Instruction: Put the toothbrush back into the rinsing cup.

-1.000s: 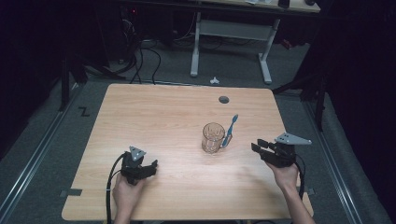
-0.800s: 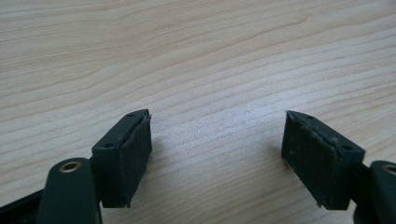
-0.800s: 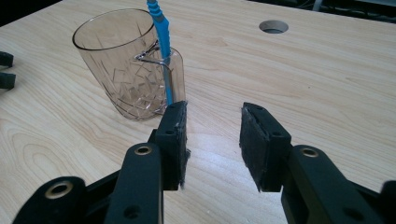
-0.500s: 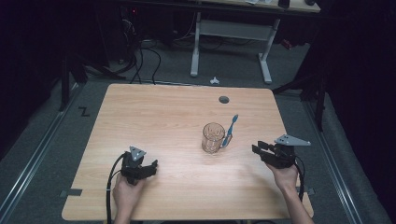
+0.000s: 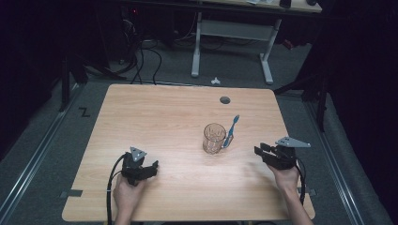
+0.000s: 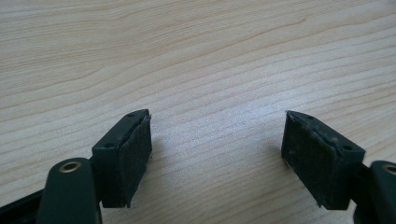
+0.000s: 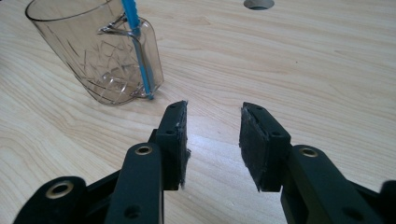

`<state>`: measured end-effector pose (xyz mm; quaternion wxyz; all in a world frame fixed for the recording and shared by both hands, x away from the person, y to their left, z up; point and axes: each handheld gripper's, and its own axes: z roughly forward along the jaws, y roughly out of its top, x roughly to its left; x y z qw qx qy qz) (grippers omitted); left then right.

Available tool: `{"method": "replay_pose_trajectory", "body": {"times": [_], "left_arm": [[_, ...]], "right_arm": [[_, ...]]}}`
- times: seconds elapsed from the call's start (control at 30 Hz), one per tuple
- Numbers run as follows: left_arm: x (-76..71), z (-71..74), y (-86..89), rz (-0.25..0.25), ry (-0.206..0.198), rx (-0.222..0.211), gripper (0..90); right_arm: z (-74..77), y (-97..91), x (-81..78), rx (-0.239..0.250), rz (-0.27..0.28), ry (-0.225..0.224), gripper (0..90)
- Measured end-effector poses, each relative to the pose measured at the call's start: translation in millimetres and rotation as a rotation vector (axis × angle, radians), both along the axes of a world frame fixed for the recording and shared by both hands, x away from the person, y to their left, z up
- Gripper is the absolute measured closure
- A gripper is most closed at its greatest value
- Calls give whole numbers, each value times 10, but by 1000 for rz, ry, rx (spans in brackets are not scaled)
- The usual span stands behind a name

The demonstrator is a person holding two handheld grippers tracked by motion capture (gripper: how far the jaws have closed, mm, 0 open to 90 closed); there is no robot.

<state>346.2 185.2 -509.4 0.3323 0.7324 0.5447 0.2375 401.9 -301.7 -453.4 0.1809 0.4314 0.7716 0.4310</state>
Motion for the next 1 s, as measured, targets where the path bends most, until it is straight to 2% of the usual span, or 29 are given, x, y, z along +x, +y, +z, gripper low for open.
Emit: {"method": "replay_pose_trajectory", "body": {"times": [0.3, 1.0], "left_arm": [[0, 0, 0, 0, 0, 0, 249], [0, 0, 0, 0, 0, 0, 249]], "right_arm": [[-99, 22, 36, -3, -9, 22, 622], [-208, 68, 104, -24, -16, 34, 614]]}}
